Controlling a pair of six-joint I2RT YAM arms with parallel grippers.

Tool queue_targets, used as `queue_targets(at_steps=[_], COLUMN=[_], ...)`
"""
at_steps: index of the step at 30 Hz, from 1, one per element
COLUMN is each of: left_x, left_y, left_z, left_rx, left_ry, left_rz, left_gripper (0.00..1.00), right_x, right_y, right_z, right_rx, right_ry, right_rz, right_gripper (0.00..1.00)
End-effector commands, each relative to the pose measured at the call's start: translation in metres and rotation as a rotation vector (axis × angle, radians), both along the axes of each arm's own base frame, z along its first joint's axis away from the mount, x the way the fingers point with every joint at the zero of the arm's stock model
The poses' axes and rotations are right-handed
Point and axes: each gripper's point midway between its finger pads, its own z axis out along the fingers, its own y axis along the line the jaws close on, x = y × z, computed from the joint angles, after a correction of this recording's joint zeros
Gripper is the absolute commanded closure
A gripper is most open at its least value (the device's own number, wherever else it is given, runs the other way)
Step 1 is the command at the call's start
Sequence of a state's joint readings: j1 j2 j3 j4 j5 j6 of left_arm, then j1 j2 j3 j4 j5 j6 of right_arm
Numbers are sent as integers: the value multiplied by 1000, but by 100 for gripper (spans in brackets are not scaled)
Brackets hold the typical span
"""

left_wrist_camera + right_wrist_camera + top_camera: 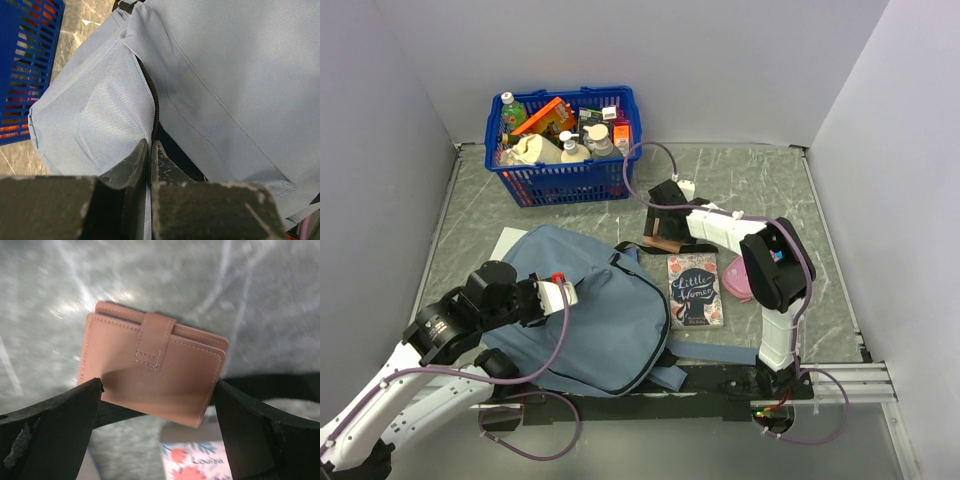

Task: Pack the student bag
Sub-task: Pick up the stationery from the center of the board.

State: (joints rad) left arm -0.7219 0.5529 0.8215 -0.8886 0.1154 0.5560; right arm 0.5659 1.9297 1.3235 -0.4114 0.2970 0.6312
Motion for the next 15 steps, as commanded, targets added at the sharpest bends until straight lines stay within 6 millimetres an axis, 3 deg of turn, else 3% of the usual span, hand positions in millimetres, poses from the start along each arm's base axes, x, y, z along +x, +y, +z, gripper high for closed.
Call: queue_targets(at_steps=[1, 8, 11, 15], left_x=[-2, -4, -3, -4], left_y=[-10, -11, -11, -11], left_z=[14, 17, 17, 16], left_rx=[-68, -74, -76, -75], left_ry=[-24, -19, -18, -12], left_rz=[-32, -40, -38, -36], left_gripper=[99, 99, 99, 99], right_x=[16, 1, -3, -3], right_y=[3, -7, -9, -5], right_z=[14, -5, -15, -18], right_rx=[57, 77, 106, 142], right_ry=[-40, -11, 11, 13], right_rz=[-29, -74, -94, -101], right_gripper=[0, 1, 10, 38])
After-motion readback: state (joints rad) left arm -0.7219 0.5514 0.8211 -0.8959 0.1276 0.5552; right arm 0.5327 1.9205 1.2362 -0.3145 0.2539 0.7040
